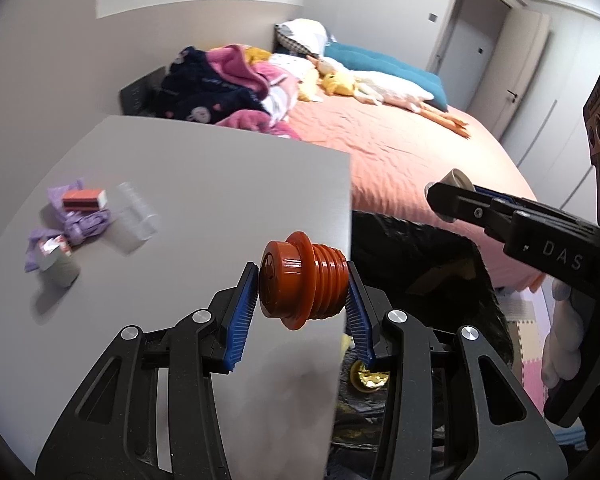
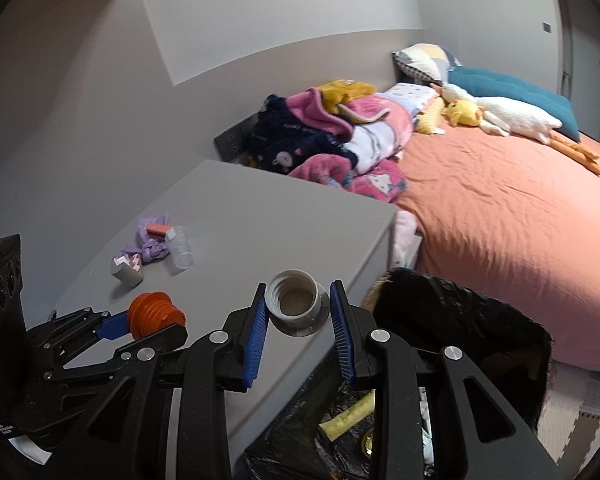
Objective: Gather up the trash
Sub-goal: 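Carry the stopper and white cap over the bin with both tools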
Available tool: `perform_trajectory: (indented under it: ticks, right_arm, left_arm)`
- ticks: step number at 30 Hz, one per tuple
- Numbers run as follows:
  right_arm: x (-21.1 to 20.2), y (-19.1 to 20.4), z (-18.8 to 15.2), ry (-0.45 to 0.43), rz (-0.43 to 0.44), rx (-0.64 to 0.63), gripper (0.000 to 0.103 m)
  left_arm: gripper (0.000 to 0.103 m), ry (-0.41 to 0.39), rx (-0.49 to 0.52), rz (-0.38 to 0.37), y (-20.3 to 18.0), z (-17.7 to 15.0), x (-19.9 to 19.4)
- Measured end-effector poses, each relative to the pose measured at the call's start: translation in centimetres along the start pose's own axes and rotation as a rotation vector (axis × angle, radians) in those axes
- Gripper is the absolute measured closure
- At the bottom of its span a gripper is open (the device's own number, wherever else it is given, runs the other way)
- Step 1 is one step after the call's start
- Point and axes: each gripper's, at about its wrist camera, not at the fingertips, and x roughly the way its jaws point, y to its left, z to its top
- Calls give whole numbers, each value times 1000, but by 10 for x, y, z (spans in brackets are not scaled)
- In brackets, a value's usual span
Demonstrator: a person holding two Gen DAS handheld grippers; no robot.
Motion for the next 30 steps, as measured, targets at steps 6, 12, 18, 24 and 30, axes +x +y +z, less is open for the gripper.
perform_trajectory:
  ticks: [6, 12, 18, 24, 30]
  right_arm:
    - [-20, -24, -1, -32, -35, 38, 71]
    - [-37, -43, -2, -58, -66, 71, 71]
    - [-54, -62, -6, -79, -94, 103, 71]
    - [-69, -79, -10, -97, -124, 132, 71]
    - [-80, -97, -14, -109, -147, 158, 71]
  left_arm:
    - [61, -5, 48, -41, -23, 8, 3]
    - [61, -2, 96, -85, -46, 14, 9]
    - [61, -3, 143, -129, -70, 22, 11]
    - [61, 2, 190, -173, -94, 28, 15]
    - [61, 15, 233, -209, -115, 29, 21]
